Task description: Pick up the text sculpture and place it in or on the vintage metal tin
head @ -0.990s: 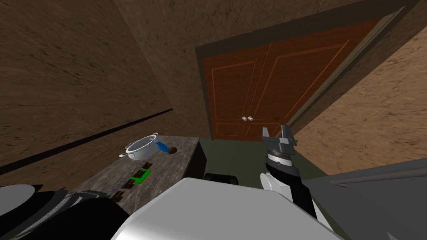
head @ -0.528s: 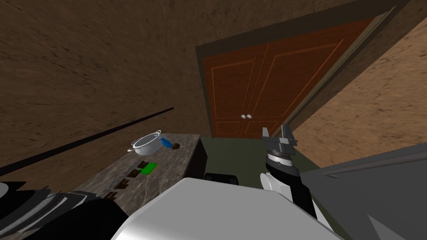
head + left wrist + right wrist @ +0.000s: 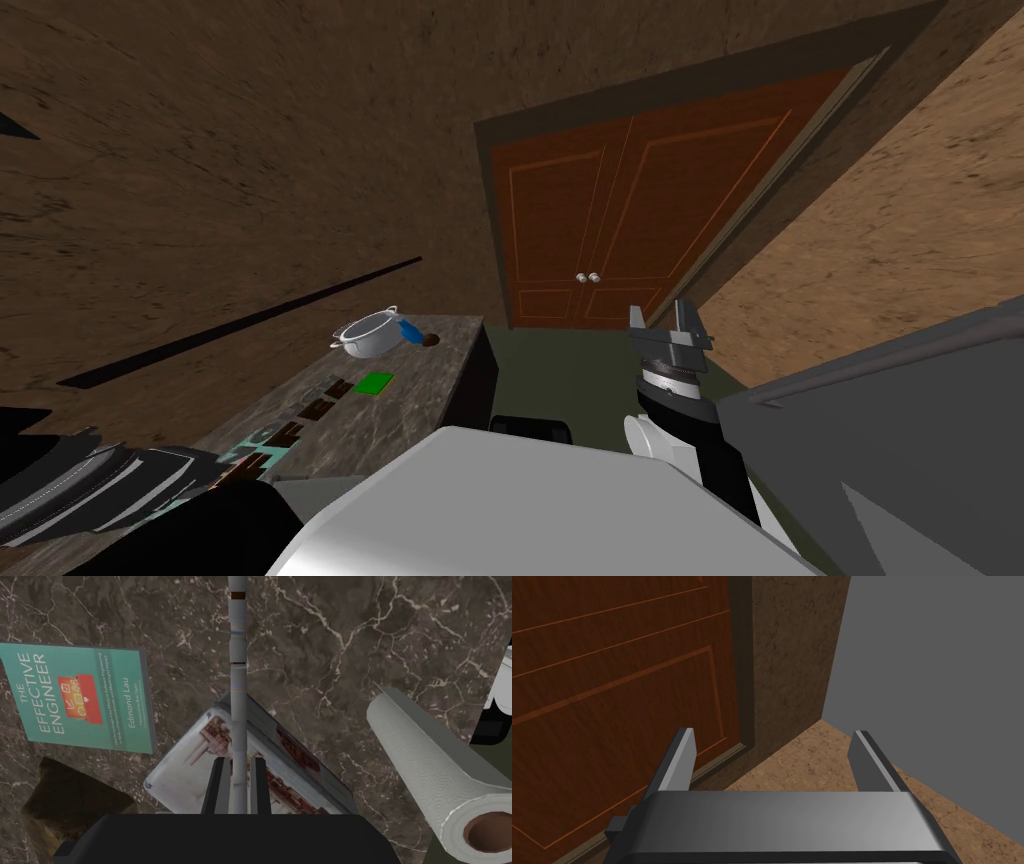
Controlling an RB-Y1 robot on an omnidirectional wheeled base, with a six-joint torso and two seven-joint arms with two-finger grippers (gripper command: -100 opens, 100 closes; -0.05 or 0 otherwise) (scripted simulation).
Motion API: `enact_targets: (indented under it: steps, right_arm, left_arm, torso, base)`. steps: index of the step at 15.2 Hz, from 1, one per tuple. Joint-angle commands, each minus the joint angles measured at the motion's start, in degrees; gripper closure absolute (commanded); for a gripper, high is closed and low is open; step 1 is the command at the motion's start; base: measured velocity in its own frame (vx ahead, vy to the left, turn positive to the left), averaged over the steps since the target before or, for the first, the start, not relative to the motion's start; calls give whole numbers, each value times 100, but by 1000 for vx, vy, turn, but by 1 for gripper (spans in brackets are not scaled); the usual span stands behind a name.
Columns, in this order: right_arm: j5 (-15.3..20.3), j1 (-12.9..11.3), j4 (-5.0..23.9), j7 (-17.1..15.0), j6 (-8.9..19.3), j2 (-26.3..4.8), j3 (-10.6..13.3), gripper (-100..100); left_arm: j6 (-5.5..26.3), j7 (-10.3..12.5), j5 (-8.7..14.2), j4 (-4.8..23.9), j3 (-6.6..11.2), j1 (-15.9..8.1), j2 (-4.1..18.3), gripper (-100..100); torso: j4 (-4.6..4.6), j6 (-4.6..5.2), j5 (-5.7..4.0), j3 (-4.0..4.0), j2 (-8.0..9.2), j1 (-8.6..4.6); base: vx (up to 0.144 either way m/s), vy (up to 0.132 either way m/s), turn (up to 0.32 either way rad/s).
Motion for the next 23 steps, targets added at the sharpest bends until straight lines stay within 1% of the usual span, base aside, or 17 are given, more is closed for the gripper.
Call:
enact_targets:
  steps: [1,4,6,8,9,10,11,15,16,17,19,20,22,23]
  right_arm:
    - [0,0,0,0,0,0,0,0]
    - [0,0,0,0,0,0,0,0]
    - [0,0,0,0,0,0,0,0]
    - [0,0,0,0,0,0,0,0]
    - [0,0,0,0,0,0,0,0]
    - [0,0,0,0,0,0,0,0]
    - [0,1,0,0,0,0,0,0]
    - [0,1,0,0,0,0,0,0]
    - [0,1,0,0,0,0,0,0]
    - [0,2,0,0,0,0,0,0]
    - [0,2,0,0,0,0,0,0]
    - [0,2,0,0,0,0,0,0]
    - [0,2,0,0,0,0,0,0]
    - [0,2,0,0,0,0,0,0]
  left_arm:
    - [29,100,206,-17,95,158,153,100]
    - [85,296,540,-67,221,419,401,100]
    - [144,397,714,-84,282,555,530,100]
    - [284,495,883,-90,337,688,658,100]
    - [362,519,926,-90,350,722,690,100]
    - [242,455,838,-84,314,657,629,100]
    - [272,474,854,-89,317,669,641,-100]
    - [275,475,853,-89,317,669,639,-100]
    - [399,625,1041,-127,571,825,793,-100]
    - [399,625,1041,-127,571,825,793,-100]
    - [523,775,1230,-165,824,980,947,-100]
    - [523,775,1230,-165,824,980,947,-100]
    - [647,926,1418,-204,1078,1135,1101,-100]
    - [647,926,1418,-204,1078,1135,1101,-100]
  torso:
    - [0,0,0,0,0,0]
    - [-2,3,0,-4,-4,4]
    - [-2,3,2,-1,1,1]
    - [-2,1,4,-1,1,0]
    - [-3,0,4,-2,-1,0]
    - [-4,0,5,-4,-5,0]
    - [-5,0,7,-10,-16,3]
    - [-13,2,8,-28,-47,8]
    - [-14,2,8,-30,-49,8]
    - [-15,2,6,-33,-55,7]
    - [-18,3,7,-39,-65,8]
    - [-19,3,7,-41,-69,8]
    - [-19,3,7,-42,-70,7]
    - [-19,3,7,-43,-71,6]
  base:
    - [-88,16,-2]
    - [-109,9,-5]
    - [-121,2,-4]
    - [-108,-3,-4]
    - [-89,0,-3]
    - [-50,0,-1]
    - [-20,-1,1]
    - [-4,0,0]
    - [14,0,-11]
    - [27,5,-14]
    - [36,7,-16]
    - [35,5,-12]
    - [33,1,-9]
    - [29,2,-12]
